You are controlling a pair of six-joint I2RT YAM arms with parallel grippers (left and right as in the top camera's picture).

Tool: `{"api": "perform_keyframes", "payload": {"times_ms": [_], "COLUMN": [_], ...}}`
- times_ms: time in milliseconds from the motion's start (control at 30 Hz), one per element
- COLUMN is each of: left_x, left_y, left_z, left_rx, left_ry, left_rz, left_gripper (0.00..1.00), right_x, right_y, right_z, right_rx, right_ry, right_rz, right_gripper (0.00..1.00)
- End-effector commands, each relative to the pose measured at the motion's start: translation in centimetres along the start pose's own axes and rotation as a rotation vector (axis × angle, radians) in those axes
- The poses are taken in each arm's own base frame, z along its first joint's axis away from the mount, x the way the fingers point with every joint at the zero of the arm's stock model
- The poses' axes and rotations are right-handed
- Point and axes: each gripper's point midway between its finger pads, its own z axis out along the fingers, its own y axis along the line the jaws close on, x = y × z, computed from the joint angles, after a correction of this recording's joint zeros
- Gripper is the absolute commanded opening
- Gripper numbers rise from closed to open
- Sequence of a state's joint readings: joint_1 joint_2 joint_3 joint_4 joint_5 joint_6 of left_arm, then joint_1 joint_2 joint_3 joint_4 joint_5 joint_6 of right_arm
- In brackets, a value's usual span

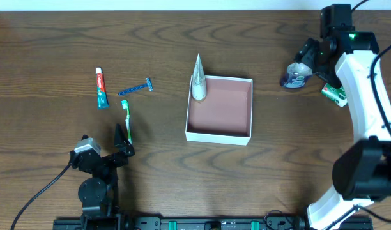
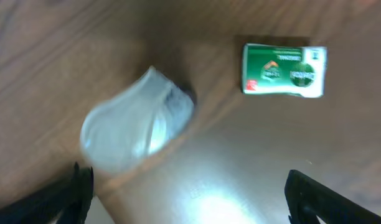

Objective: Pack container
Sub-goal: 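Move the right gripper to the pump soap bottle and grasp it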

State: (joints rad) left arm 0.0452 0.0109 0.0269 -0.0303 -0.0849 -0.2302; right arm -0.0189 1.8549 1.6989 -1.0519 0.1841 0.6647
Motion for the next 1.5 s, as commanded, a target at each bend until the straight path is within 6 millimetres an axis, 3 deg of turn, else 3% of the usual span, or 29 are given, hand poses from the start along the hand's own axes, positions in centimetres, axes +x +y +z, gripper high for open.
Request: {"api": "perform_keyframes", "payload": {"times_ms": [0, 200, 833, 1200, 1333, 1467], "left_x": [1.7, 1.7, 1.7, 1.7, 1.7, 1.7], "left_y": [0.8, 0.8, 0.8, 0.8, 0.8, 0.8], "left_z": [0.1, 0.1, 0.1, 0.1, 0.1, 0.1], "left_rx": [-0.031, -0.031, -0.031, -0.031, -0.031, -0.031], "left_ry": [0.045, 0.045, 0.045, 0.045, 0.046, 0.045], "left_rz": [0.023, 0.023, 0.023, 0.023, 0.023, 0.023], "left_gripper": [0.98, 0.98, 0.98, 0.98, 0.98, 0.98], "right_x": [0.3, -0.3, -2.3, -1.6, -1.5, -1.7], "right_y": [0.7, 2.5, 4.7, 5.5, 5.7, 5.9], "right_z": [2.0, 3.2, 3.0, 5.6, 6.2, 6.2], "right_rx": [-0.042, -0.098, -0.179, -0.193, -0.199, -0.204], "right_ry": [0.051, 0.030, -0.060, -0.022, -0.018, -0.030], "right_rz": [-0.004, -0.031, -0.070, -0.109, -0.139, -0.171], "right_gripper": [0.96, 0.96, 0.93, 0.84, 0.75, 0.54]}}
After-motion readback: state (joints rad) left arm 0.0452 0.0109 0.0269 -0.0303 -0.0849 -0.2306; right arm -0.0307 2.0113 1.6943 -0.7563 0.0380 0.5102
